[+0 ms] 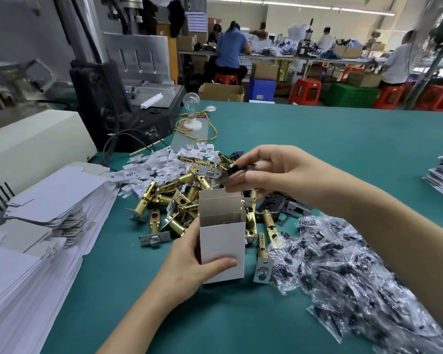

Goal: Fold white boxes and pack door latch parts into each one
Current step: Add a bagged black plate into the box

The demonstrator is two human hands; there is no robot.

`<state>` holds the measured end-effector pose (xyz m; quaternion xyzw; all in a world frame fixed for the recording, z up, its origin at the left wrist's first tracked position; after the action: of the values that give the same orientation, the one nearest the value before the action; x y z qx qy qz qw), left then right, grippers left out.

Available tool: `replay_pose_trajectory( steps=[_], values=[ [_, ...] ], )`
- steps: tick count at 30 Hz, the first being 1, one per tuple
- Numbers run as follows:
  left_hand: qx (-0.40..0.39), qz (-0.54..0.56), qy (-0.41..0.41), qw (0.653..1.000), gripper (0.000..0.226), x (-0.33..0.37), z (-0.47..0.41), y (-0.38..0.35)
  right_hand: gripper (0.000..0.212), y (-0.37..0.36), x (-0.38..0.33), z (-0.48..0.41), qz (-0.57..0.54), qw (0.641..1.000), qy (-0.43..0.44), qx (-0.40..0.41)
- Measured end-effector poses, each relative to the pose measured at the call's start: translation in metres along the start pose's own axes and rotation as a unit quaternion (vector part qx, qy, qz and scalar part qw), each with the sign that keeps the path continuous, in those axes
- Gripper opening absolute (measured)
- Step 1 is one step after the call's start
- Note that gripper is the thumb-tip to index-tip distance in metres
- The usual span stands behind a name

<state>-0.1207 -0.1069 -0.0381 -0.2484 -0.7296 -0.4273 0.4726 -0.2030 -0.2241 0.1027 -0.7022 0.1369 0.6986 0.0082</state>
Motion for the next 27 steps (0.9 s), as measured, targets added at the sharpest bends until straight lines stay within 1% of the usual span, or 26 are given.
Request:
replay_pose_trajectory(
  steps=[2,3,4,6,8,10,11,12,17,21,23,24,27],
  values=[
    [-0.002,0.0,0.001,1.0,0.066,0.0,0.0,0.0,0.011,-0.004,-0.009,0.0,0.109,0.994,0.028,0.016],
    [-0.003,-0.001,0.002,1.0,0.066,0.0,0.0,-0.001,0.007,-0.006,-0.014,0.001,0.167,0.985,0.04,0.024],
    [-0.004,-0.001,0.003,1.0,0.066,-0.001,0.0,0.0,0.008,-0.009,-0.02,0.001,0.241,0.968,0.059,0.034],
    [-0.005,-0.001,0.004,1.0,0.065,-0.001,0.0,0.0,0.01,-0.019,-0.031,0.001,0.404,0.908,0.093,0.05],
    [-0.005,0.002,0.004,1.0,0.063,-0.002,0.001,0.0,0.015,-0.034,-0.034,-0.004,0.534,0.839,0.094,0.045],
    [-0.005,0.004,0.006,1.0,0.062,-0.002,0.0,0.0,0.019,-0.05,-0.032,-0.011,0.621,0.779,0.083,0.02],
    [-0.005,0.004,0.007,1.0,0.061,-0.003,0.0,0.0,0.02,-0.058,-0.03,-0.014,0.646,0.759,0.078,0.001],
    [-0.005,0.003,0.009,1.0,0.061,-0.003,0.0,0.0,0.021,-0.064,-0.027,-0.017,0.656,0.751,0.074,-0.019],
    [-0.01,0.004,0.012,1.0,0.06,-0.005,0.0,-0.001,0.021,-0.082,-0.006,-0.03,0.654,0.751,0.04,-0.084],
    [-0.005,0.008,0.016,1.0,0.057,-0.006,-0.001,0.001,0.019,-0.083,0.004,-0.037,0.624,0.776,0.02,-0.09],
    [-0.004,0.004,0.008,1.0,0.058,-0.003,-0.001,0.001,0.018,-0.08,0.001,-0.034,0.598,0.797,0.027,-0.082],
    [-0.004,0.003,0.004,1.0,0.059,-0.002,-0.001,0.001,0.018,-0.077,-0.002,-0.031,0.576,0.813,0.034,-0.078],
    [-0.005,0.001,-0.011,1.0,0.063,0.003,0.0,0.001,0.016,-0.055,-0.019,-0.02,0.472,0.879,0.059,-0.038]
  ],
)
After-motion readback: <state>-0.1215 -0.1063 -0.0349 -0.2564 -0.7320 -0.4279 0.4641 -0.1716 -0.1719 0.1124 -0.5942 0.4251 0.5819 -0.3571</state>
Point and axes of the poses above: each hand's wrist, its own z-axis away from the middle knuckle, its own y-axis out of the back of the hand, x = y × z, the point moved 10 cm from there along -z, towards the middle knuckle, and after that the axes turned 8 degrees about -z, right-handed, at the moved point
